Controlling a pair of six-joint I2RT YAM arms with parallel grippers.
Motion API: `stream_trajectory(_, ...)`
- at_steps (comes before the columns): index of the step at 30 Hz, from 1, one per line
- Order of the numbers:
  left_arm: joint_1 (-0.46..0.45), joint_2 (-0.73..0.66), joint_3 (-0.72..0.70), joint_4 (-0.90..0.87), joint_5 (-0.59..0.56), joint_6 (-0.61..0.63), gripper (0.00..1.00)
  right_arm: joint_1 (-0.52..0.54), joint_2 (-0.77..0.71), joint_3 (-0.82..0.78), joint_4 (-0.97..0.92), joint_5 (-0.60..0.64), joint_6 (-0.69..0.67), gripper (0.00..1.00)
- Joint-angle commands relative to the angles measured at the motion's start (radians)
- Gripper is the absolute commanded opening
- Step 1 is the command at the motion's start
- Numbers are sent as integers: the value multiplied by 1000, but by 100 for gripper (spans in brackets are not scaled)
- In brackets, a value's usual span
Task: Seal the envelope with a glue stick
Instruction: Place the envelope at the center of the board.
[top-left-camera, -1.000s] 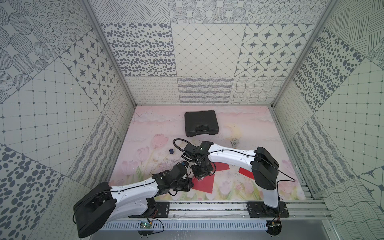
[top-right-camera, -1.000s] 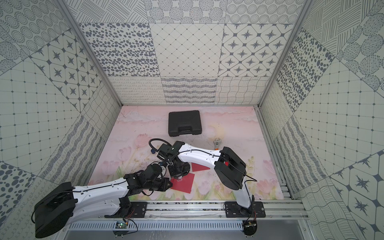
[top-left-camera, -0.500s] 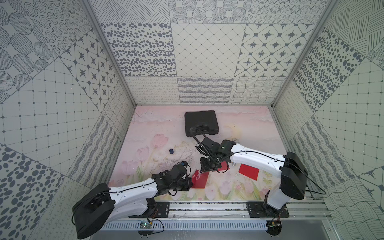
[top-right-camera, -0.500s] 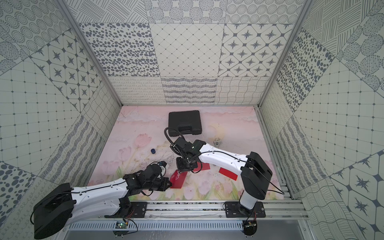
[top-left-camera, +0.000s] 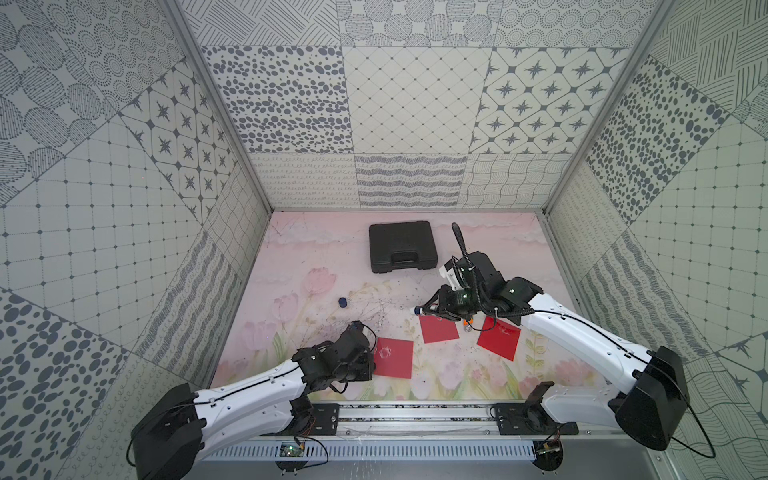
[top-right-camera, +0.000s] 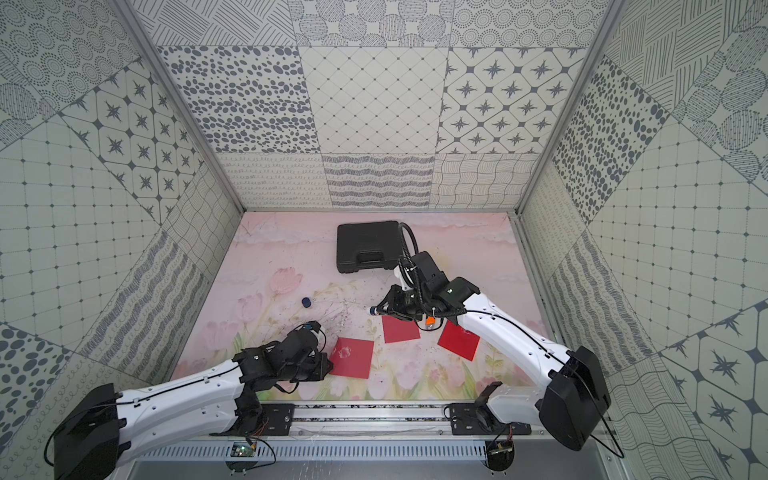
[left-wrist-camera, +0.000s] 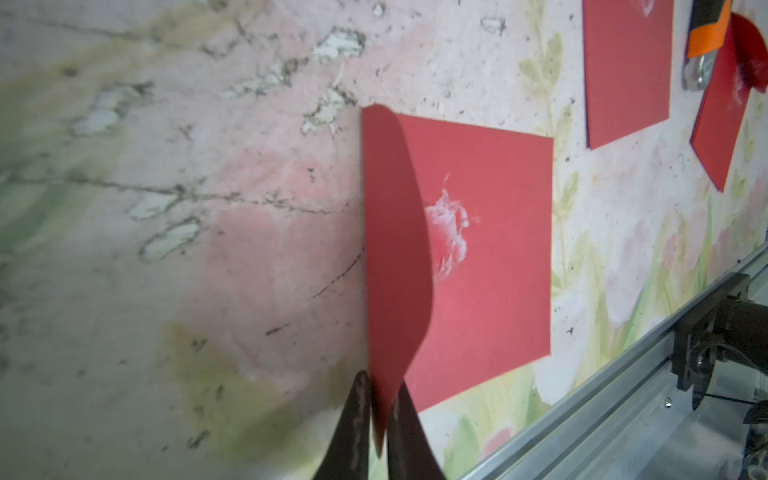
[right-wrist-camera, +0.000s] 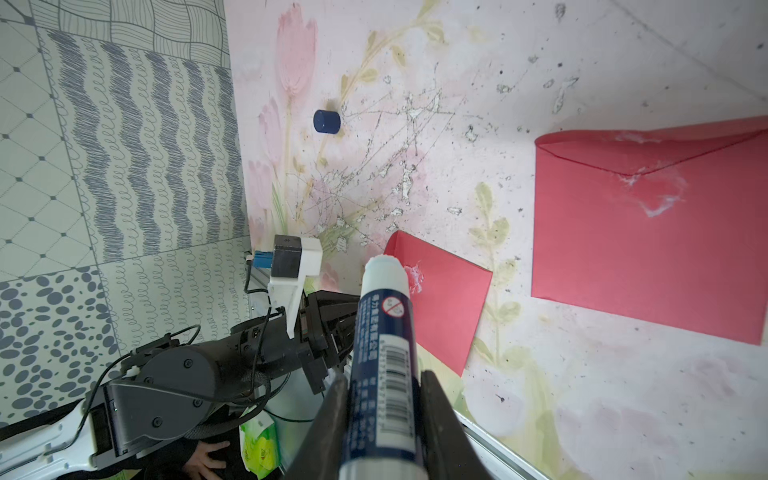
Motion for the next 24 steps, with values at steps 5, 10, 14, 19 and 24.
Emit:
stream_trajectory(5, -3, -60, 63, -181, -44, -19, 51, -38, -42, -17, 6, -65, -47, 0)
stream_trajectory(10, -2, -54, 112, -236, -90, -32, 48, -57, -52, -25, 11, -81, -53, 0)
stream_trajectory(14, 17, -34, 131, -214, -90, -48, 36, -64, -62, -34, 7, -82, -53, 0)
stream_trajectory(19, 97, 55, 121, -121, 10, -31, 21, -68, -64, -35, 2, -82, -55, 0)
stream_trajectory(24, 136, 150, 143, -28, 62, -1, 16, -68, -67, -27, -11, -78, -55, 0)
